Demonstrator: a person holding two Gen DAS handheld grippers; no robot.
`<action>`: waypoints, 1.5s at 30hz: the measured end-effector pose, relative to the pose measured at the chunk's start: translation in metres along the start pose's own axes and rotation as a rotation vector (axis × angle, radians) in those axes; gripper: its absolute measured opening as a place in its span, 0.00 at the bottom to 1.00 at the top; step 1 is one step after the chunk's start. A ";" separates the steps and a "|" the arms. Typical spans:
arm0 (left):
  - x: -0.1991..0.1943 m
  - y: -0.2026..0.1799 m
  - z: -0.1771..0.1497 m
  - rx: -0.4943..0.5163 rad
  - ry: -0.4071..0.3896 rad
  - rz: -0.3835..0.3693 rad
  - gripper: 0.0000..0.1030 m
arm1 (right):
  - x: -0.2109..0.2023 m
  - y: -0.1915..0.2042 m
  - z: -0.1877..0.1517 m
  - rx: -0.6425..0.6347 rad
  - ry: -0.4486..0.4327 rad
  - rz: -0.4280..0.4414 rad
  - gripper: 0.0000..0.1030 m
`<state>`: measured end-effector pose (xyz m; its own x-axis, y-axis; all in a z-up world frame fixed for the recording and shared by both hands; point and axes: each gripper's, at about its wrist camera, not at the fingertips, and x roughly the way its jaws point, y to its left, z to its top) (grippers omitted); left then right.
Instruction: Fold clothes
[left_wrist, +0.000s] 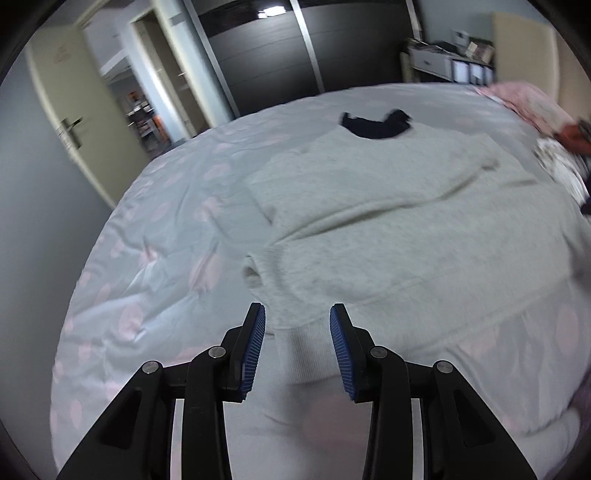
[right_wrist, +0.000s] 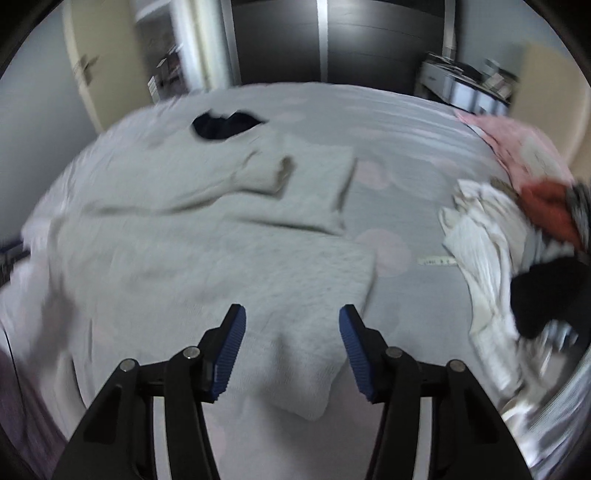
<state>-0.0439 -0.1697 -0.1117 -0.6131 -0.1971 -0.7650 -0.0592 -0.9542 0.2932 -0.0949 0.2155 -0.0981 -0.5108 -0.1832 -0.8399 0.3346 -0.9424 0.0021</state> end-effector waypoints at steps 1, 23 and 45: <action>-0.002 -0.003 -0.001 0.043 0.005 -0.009 0.38 | -0.001 0.008 0.001 -0.061 0.030 -0.006 0.50; 0.073 -0.075 -0.062 0.732 0.181 0.143 0.53 | 0.065 0.056 -0.055 -0.637 0.452 -0.086 0.51; 0.067 -0.070 -0.054 0.585 0.137 0.184 0.06 | 0.034 0.042 -0.053 -0.426 0.273 -0.306 0.09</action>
<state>-0.0384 -0.1285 -0.2138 -0.5501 -0.4103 -0.7274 -0.4073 -0.6285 0.6626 -0.0562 0.1850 -0.1550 -0.4311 0.2110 -0.8773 0.5214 -0.7353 -0.4331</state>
